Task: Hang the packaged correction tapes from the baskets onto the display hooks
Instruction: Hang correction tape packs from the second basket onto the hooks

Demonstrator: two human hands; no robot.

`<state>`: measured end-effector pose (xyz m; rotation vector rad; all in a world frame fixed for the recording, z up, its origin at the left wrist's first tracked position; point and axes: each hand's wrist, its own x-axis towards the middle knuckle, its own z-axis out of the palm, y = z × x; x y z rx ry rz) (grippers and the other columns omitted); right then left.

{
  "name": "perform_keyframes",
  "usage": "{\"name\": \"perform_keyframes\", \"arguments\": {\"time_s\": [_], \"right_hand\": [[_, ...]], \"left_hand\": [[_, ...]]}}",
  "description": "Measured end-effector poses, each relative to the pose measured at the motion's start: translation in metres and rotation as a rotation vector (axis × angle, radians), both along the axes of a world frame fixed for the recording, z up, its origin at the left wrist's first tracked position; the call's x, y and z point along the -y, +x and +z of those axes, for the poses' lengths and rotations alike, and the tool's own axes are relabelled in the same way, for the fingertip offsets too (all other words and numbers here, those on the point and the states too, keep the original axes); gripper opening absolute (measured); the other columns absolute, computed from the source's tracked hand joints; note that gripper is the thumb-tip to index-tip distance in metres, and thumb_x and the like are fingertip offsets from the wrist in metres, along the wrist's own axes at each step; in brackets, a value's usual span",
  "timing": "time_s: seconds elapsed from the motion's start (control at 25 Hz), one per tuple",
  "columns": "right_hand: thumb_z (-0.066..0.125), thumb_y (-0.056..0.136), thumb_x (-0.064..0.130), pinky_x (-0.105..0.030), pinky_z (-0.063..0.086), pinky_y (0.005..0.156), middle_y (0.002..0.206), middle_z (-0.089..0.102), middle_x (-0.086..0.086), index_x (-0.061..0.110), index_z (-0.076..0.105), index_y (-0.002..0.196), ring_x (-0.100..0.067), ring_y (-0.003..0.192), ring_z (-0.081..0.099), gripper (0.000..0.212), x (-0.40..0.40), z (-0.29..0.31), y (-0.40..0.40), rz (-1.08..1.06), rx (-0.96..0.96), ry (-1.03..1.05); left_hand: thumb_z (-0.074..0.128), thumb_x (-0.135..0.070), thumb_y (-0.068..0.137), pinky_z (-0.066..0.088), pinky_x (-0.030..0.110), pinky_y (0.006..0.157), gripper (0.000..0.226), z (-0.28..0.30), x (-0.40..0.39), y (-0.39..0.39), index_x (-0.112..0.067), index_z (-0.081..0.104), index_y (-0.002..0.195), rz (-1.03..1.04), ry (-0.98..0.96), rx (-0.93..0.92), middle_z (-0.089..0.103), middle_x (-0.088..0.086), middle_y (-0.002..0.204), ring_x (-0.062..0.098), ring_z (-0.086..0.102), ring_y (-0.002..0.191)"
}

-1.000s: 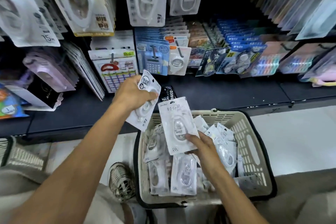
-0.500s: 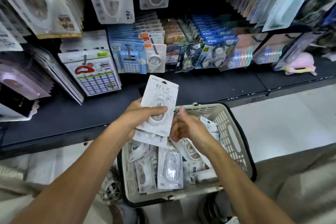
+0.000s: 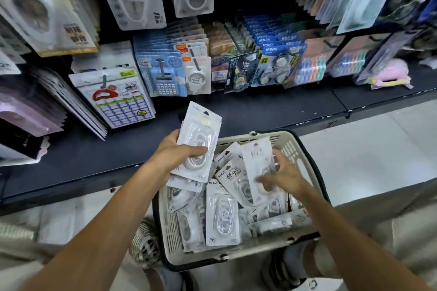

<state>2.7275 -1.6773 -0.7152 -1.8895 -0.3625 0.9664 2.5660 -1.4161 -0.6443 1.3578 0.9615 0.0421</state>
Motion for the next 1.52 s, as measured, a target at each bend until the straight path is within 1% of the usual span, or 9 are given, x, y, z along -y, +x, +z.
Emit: {"name": "perform_keyframes", "arguments": {"time_s": [0.16, 0.32, 0.52, 0.68, 0.8, 1.0, 1.16, 1.32, 1.52], "right_hand": [[0.087, 0.068, 0.014, -0.026, 0.059, 0.063, 0.103, 0.078, -0.005, 0.020, 0.055, 0.127, -0.018, 0.085, 0.076, 0.067, -0.047, 0.043, -0.008, -0.157, -0.141, 0.398], [0.088, 0.073, 0.039, -0.034, 0.058, 0.053, 0.100, 0.078, -0.004, 0.033, 0.062, 0.116, -0.024, 0.084, 0.077, 0.051, -0.095, 0.057, -0.041, -0.130, -0.017, 0.342], [0.067, 0.093, 0.048, -0.025, 0.057, 0.067, 0.098, 0.077, 0.003, 0.030, 0.074, 0.105, -0.021, 0.091, 0.073, 0.023, -0.085, 0.041, -0.036, -0.126, 0.014, 0.357], [0.085, 0.079, 0.038, -0.024, 0.052, 0.081, 0.135, 0.062, 0.000, 0.027, 0.045, 0.144, -0.020, 0.115, 0.061, 0.077, -0.028, -0.013, -0.022, 0.127, 0.215, -0.344], [0.085, 0.073, 0.043, -0.028, 0.049, 0.084, 0.125, 0.067, 0.005, 0.025, 0.051, 0.134, -0.014, 0.104, 0.062, 0.073, -0.010, -0.040, -0.034, 0.264, 0.451, -0.620], [0.087, 0.076, 0.035, -0.022, 0.052, 0.065, 0.078, 0.068, 0.020, 0.027, 0.059, 0.082, 0.004, 0.069, 0.062, 0.029, -0.032, 0.013, -0.015, 0.234, 0.314, -0.129], [0.086, 0.069, 0.039, -0.027, 0.053, 0.057, 0.085, 0.075, -0.006, 0.025, 0.067, 0.085, -0.018, 0.069, 0.070, 0.028, -0.069, 0.117, 0.009, 0.042, 0.178, 0.319], [0.076, 0.073, 0.052, -0.026, 0.050, 0.045, 0.084, 0.076, -0.001, 0.034, 0.068, 0.090, -0.012, 0.057, 0.068, 0.026, -0.123, 0.221, 0.016, -0.139, 0.294, 0.618], [0.080, 0.077, 0.055, -0.032, 0.050, 0.059, 0.093, 0.078, 0.006, 0.035, 0.066, 0.097, -0.017, 0.078, 0.074, 0.031, -0.161, 0.273, 0.009, -0.226, 0.332, 0.591]], "left_hand": [[0.087, -0.015, 0.077, 0.059, 0.028, 0.061, 0.048, -0.005, 0.008, 0.002, -0.023, 0.065, 0.119, -0.036, -0.017, 0.025, 0.079, -0.001, 0.102, 0.017, 0.077, 0.083], [0.076, -0.052, 0.077, 0.063, 0.043, 0.077, 0.062, 0.006, 0.007, 0.003, -0.019, 0.068, 0.129, -0.081, -0.362, 0.208, 0.077, 0.011, 0.115, 0.032, 0.075, 0.103], [0.095, -0.015, 0.061, 0.061, 0.024, 0.061, 0.056, 0.010, 0.005, 0.000, -0.021, 0.072, 0.111, -0.174, -0.040, 0.135, 0.081, -0.001, 0.099, 0.015, 0.078, 0.086], [0.092, -0.009, 0.066, 0.060, 0.023, 0.062, 0.050, 0.021, -0.016, 0.003, -0.026, 0.071, 0.107, -0.071, 0.091, 0.153, 0.080, -0.011, 0.091, 0.009, 0.077, 0.081], [0.091, -0.007, 0.066, 0.059, 0.020, 0.059, 0.050, 0.040, -0.027, 0.005, -0.026, 0.070, 0.107, -0.056, 0.155, 0.206, 0.080, -0.013, 0.090, 0.006, 0.076, 0.080], [0.096, -0.012, 0.056, 0.060, 0.023, 0.066, 0.058, 0.112, -0.047, 0.000, -0.026, 0.070, 0.107, -0.076, 0.251, 0.347, 0.081, -0.009, 0.096, 0.011, 0.077, 0.088], [0.093, -0.033, 0.043, 0.062, 0.026, 0.067, 0.062, 0.184, -0.070, -0.016, -0.037, 0.076, 0.103, -0.048, 0.326, 0.543, 0.080, -0.004, 0.105, 0.016, 0.078, 0.092], [0.093, -0.033, 0.041, 0.063, 0.031, 0.069, 0.079, 0.206, -0.090, -0.026, -0.027, 0.072, 0.116, 0.077, 0.337, 0.659, 0.080, 0.000, 0.107, 0.021, 0.078, 0.094], [0.090, -0.033, 0.041, 0.062, 0.027, 0.068, 0.078, 0.201, -0.084, -0.020, -0.020, 0.072, 0.117, 0.115, 0.271, 0.687, 0.080, 0.004, 0.106, 0.025, 0.078, 0.095]]}}
